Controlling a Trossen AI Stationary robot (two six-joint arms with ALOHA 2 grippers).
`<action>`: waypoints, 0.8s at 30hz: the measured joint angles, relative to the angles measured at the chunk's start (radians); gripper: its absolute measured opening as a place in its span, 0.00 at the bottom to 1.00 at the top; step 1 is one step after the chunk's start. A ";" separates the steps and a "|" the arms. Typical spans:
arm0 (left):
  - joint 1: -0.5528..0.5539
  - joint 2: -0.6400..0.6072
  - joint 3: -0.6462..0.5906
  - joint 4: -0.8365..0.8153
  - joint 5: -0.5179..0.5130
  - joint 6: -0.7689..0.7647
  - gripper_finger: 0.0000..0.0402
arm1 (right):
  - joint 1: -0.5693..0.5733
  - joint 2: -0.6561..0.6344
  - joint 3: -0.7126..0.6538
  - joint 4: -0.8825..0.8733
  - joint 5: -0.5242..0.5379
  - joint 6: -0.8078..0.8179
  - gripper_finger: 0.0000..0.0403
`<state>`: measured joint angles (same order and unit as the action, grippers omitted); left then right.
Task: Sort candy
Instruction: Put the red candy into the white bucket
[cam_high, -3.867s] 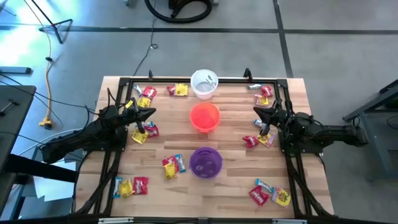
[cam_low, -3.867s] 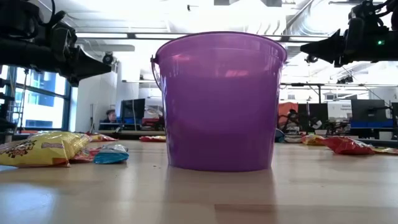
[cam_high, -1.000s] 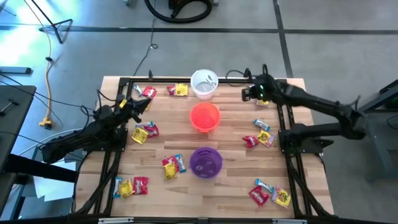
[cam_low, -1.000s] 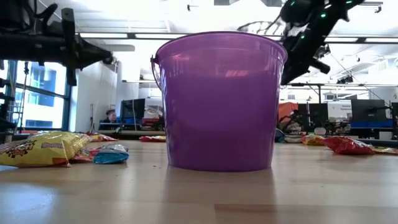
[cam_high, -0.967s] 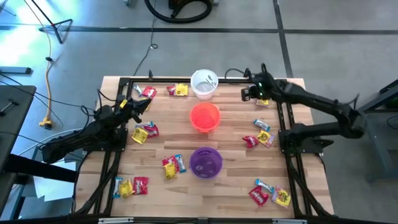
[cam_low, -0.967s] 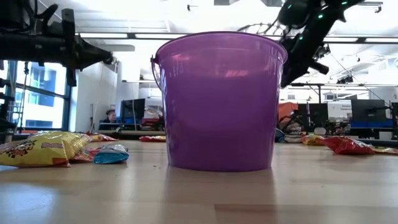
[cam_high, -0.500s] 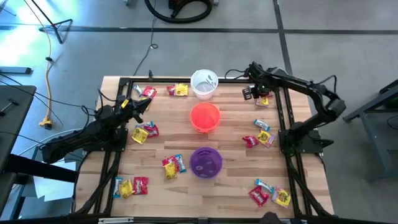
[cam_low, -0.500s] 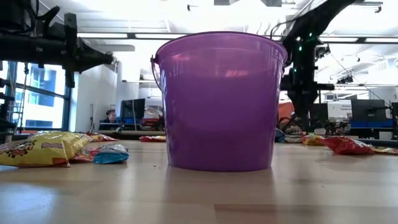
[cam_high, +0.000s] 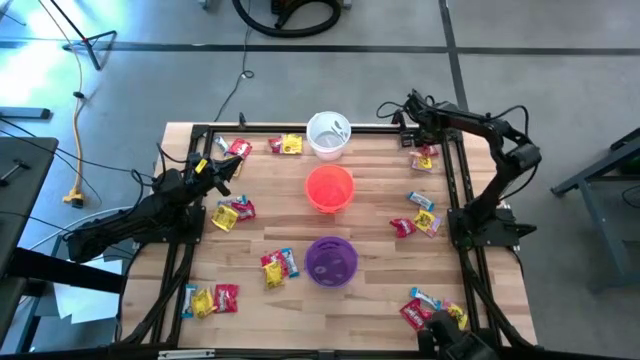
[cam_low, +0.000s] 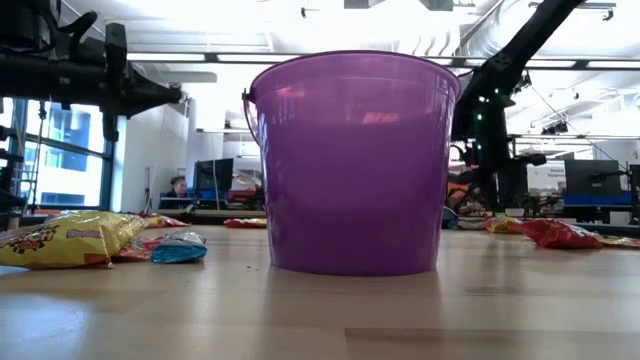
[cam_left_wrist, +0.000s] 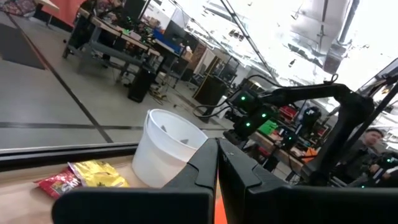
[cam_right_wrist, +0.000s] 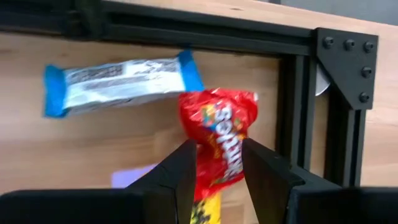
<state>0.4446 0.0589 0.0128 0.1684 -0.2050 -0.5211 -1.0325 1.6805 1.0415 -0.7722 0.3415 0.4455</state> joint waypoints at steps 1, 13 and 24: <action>0.000 0.000 0.000 0.000 0.000 -0.001 0.00 | 0.000 0.006 0.003 0.001 0.002 -0.002 0.31; 0.000 0.000 0.000 -0.015 0.011 0.001 0.00 | -0.001 0.115 0.060 0.010 -0.017 -0.020 0.31; 0.000 0.000 0.000 -0.015 0.011 0.001 0.00 | -0.036 0.269 0.204 -0.111 -0.027 -0.128 0.20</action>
<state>0.4444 0.0589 0.0128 0.1532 -0.1936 -0.5200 -1.0682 1.9493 1.2456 -0.8837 0.3148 0.3176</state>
